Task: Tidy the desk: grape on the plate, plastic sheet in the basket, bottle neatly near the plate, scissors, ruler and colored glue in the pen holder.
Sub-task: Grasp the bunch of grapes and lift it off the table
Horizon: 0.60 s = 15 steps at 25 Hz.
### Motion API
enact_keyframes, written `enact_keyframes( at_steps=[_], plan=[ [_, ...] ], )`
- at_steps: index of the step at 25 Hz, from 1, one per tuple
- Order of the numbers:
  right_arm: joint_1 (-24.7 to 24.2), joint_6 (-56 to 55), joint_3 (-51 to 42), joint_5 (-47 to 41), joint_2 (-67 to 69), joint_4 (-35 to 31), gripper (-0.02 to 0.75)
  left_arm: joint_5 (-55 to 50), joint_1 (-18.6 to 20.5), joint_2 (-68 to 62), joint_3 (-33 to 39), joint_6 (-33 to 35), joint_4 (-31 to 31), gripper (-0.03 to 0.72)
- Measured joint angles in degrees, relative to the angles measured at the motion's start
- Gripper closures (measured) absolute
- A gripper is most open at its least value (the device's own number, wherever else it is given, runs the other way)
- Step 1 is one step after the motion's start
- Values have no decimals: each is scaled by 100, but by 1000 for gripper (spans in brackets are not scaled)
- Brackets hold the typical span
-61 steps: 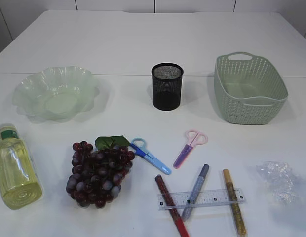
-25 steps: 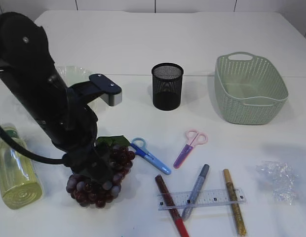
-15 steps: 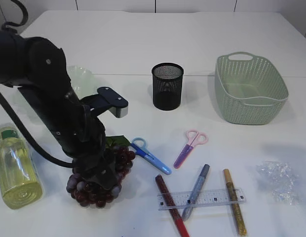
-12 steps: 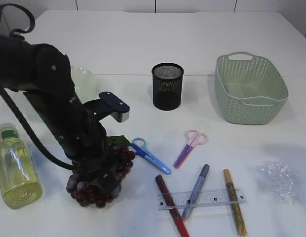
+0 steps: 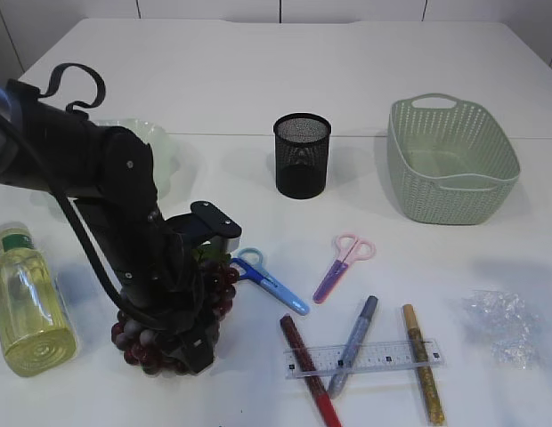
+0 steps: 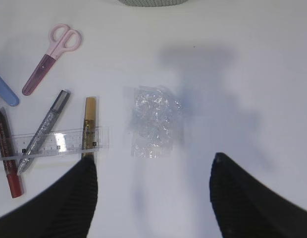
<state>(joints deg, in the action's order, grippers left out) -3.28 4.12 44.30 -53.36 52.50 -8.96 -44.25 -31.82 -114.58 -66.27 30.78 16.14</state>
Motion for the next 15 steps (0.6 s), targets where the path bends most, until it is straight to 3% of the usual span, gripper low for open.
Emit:
enact_keyframes(
  at_steps=[3, 10, 15],
  plan=[
    [0, 0, 0, 0, 0, 0, 188, 0, 0, -52, 0, 0, 0, 135],
    [0, 0, 0, 0, 0, -3, 188, -128, -4, -60, 0, 0, -112, 374],
    [0, 0, 0, 0, 0, -3, 188, -221, -4, -60, 0, 0, -124, 429]
  ],
)
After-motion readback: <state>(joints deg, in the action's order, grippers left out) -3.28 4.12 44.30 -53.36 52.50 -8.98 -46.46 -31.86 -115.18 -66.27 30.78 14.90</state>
